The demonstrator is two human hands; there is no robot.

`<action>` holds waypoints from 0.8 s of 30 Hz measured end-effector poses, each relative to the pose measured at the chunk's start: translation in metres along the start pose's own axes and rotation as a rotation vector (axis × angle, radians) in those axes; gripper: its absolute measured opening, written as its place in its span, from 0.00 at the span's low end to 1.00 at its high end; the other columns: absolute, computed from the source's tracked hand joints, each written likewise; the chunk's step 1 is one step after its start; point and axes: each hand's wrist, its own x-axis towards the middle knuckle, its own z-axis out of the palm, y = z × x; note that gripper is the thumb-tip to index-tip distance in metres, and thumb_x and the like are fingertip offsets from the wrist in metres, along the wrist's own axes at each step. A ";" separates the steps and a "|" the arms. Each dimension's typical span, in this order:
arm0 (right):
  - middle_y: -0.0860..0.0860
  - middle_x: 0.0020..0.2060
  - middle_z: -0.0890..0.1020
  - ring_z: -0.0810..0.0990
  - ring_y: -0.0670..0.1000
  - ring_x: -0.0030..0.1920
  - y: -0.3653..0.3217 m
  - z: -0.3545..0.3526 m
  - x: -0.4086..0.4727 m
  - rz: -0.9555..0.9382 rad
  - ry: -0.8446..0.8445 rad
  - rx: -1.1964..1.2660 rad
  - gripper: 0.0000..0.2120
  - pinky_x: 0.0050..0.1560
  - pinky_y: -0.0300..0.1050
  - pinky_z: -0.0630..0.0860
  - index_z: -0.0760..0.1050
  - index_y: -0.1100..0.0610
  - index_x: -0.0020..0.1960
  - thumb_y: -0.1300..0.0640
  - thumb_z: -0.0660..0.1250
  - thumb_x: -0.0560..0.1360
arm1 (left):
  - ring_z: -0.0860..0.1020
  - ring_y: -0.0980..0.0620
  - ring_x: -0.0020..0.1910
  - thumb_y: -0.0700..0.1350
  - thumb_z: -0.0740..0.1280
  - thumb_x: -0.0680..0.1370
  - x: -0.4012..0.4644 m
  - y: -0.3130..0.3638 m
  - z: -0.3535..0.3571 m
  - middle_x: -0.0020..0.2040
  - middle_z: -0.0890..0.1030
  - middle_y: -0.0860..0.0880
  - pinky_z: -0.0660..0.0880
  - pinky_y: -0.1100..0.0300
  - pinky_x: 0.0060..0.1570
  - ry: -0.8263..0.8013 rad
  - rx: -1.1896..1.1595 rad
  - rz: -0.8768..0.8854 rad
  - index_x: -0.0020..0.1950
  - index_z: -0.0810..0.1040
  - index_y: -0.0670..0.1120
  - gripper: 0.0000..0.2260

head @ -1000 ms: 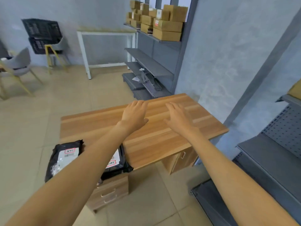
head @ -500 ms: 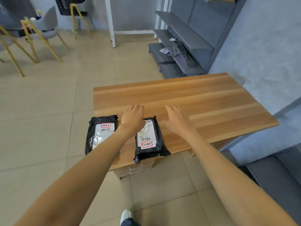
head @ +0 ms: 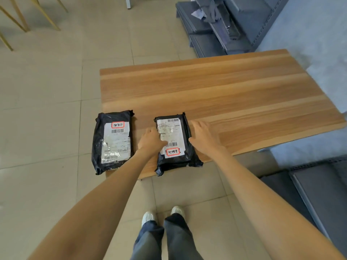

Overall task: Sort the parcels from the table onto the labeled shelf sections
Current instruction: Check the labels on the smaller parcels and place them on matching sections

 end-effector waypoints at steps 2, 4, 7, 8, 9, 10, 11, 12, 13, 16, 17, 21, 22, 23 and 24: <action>0.54 0.70 0.68 0.65 0.55 0.71 0.005 0.008 0.003 -0.008 -0.015 0.003 0.28 0.70 0.48 0.61 0.62 0.58 0.74 0.57 0.65 0.76 | 0.74 0.43 0.62 0.53 0.71 0.74 0.007 -0.002 0.011 0.66 0.73 0.43 0.75 0.49 0.56 -0.009 -0.102 -0.074 0.71 0.66 0.42 0.30; 0.53 0.70 0.69 0.65 0.55 0.70 0.011 0.015 0.007 -0.015 -0.031 0.010 0.28 0.70 0.49 0.61 0.61 0.58 0.74 0.56 0.65 0.77 | 0.78 0.46 0.56 0.53 0.72 0.74 0.013 -0.002 0.022 0.60 0.79 0.45 0.77 0.52 0.49 -0.036 -0.273 -0.176 0.66 0.70 0.42 0.26; 0.53 0.70 0.69 0.65 0.54 0.71 0.016 0.023 0.012 -0.027 -0.036 0.033 0.29 0.70 0.50 0.61 0.61 0.58 0.74 0.57 0.66 0.76 | 0.81 0.49 0.52 0.53 0.72 0.74 0.019 -0.003 0.036 0.56 0.83 0.47 0.79 0.52 0.53 -0.110 -0.535 -0.297 0.61 0.77 0.45 0.20; 0.53 0.70 0.68 0.65 0.54 0.71 0.019 0.025 0.013 -0.024 -0.040 0.045 0.29 0.71 0.50 0.61 0.61 0.58 0.74 0.57 0.66 0.76 | 0.81 0.48 0.53 0.55 0.73 0.73 0.022 -0.003 0.042 0.57 0.83 0.48 0.78 0.51 0.56 -0.117 -0.581 -0.323 0.61 0.78 0.46 0.21; 0.54 0.71 0.68 0.64 0.54 0.71 0.022 0.026 0.014 -0.025 -0.042 0.054 0.29 0.71 0.50 0.61 0.61 0.58 0.74 0.57 0.66 0.76 | 0.80 0.48 0.54 0.57 0.73 0.72 0.023 -0.002 0.047 0.57 0.82 0.48 0.78 0.51 0.57 -0.119 -0.594 -0.348 0.62 0.78 0.47 0.23; 0.54 0.71 0.68 0.64 0.54 0.72 0.024 0.028 0.015 -0.029 -0.043 0.060 0.29 0.71 0.49 0.61 0.61 0.58 0.75 0.57 0.66 0.76 | 0.79 0.47 0.56 0.59 0.74 0.70 0.023 0.000 0.051 0.58 0.81 0.48 0.77 0.52 0.56 -0.113 -0.601 -0.367 0.65 0.76 0.47 0.27; 0.54 0.71 0.68 0.64 0.54 0.72 0.026 0.028 0.016 -0.034 -0.043 0.064 0.29 0.71 0.49 0.61 0.61 0.59 0.75 0.57 0.66 0.76 | 0.79 0.47 0.57 0.60 0.74 0.69 0.024 0.002 0.054 0.60 0.81 0.48 0.77 0.53 0.53 -0.103 -0.607 -0.394 0.67 0.74 0.47 0.31; 0.54 0.71 0.67 0.64 0.54 0.72 0.028 0.029 0.016 -0.040 -0.040 0.067 0.29 0.72 0.49 0.60 0.61 0.59 0.75 0.57 0.66 0.76 | 0.78 0.47 0.56 0.61 0.75 0.68 0.026 0.003 0.057 0.60 0.80 0.48 0.76 0.55 0.50 -0.096 -0.621 -0.411 0.68 0.72 0.46 0.34; 0.54 0.71 0.67 0.64 0.54 0.72 0.030 0.029 0.017 -0.044 -0.033 0.071 0.29 0.72 0.49 0.60 0.61 0.59 0.75 0.57 0.66 0.77 | 0.78 0.48 0.55 0.61 0.76 0.66 0.027 0.005 0.059 0.60 0.80 0.48 0.76 0.56 0.48 -0.088 -0.636 -0.432 0.67 0.72 0.45 0.35; 0.53 0.71 0.67 0.63 0.53 0.72 0.036 0.032 0.017 -0.044 -0.016 0.080 0.28 0.72 0.49 0.61 0.62 0.59 0.74 0.57 0.67 0.76 | 0.81 0.48 0.50 0.62 0.80 0.53 0.039 0.000 0.071 0.56 0.81 0.47 0.80 0.53 0.49 -0.070 -0.678 -0.495 0.63 0.74 0.45 0.44; 0.53 0.72 0.67 0.63 0.53 0.72 0.038 0.033 0.017 -0.040 -0.018 0.083 0.28 0.72 0.49 0.62 0.62 0.59 0.74 0.57 0.66 0.77 | 0.82 0.48 0.48 0.61 0.80 0.49 0.044 -0.004 0.077 0.54 0.82 0.47 0.81 0.52 0.49 -0.069 -0.681 -0.515 0.62 0.74 0.45 0.45; 0.54 0.72 0.66 0.64 0.55 0.72 0.047 0.035 0.016 -0.027 -0.036 0.071 0.29 0.71 0.50 0.63 0.60 0.59 0.75 0.56 0.66 0.77 | 0.83 0.47 0.44 0.53 0.84 0.51 0.047 -0.005 0.085 0.51 0.83 0.45 0.82 0.52 0.43 -0.051 -0.751 -0.567 0.59 0.74 0.43 0.40; 0.54 0.72 0.66 0.64 0.55 0.72 0.049 0.036 0.015 -0.024 -0.040 0.068 0.29 0.71 0.50 0.63 0.60 0.60 0.75 0.56 0.66 0.77 | 0.83 0.48 0.44 0.52 0.84 0.54 0.043 0.000 0.083 0.52 0.83 0.44 0.82 0.54 0.40 -0.043 -0.771 -0.562 0.59 0.74 0.43 0.38; 0.54 0.72 0.66 0.64 0.56 0.72 0.050 0.038 0.014 -0.020 -0.044 0.067 0.30 0.70 0.50 0.64 0.60 0.60 0.75 0.55 0.66 0.77 | 0.83 0.49 0.43 0.49 0.84 0.57 0.040 0.005 0.080 0.52 0.83 0.45 0.80 0.57 0.35 -0.040 -0.787 -0.554 0.60 0.74 0.42 0.36; 0.54 0.72 0.66 0.64 0.56 0.71 0.051 0.039 0.014 -0.015 -0.048 0.067 0.30 0.70 0.50 0.64 0.60 0.60 0.75 0.55 0.66 0.77 | 0.83 0.50 0.40 0.47 0.83 0.60 0.039 0.009 0.080 0.52 0.83 0.45 0.77 0.59 0.31 -0.042 -0.807 -0.536 0.59 0.74 0.42 0.32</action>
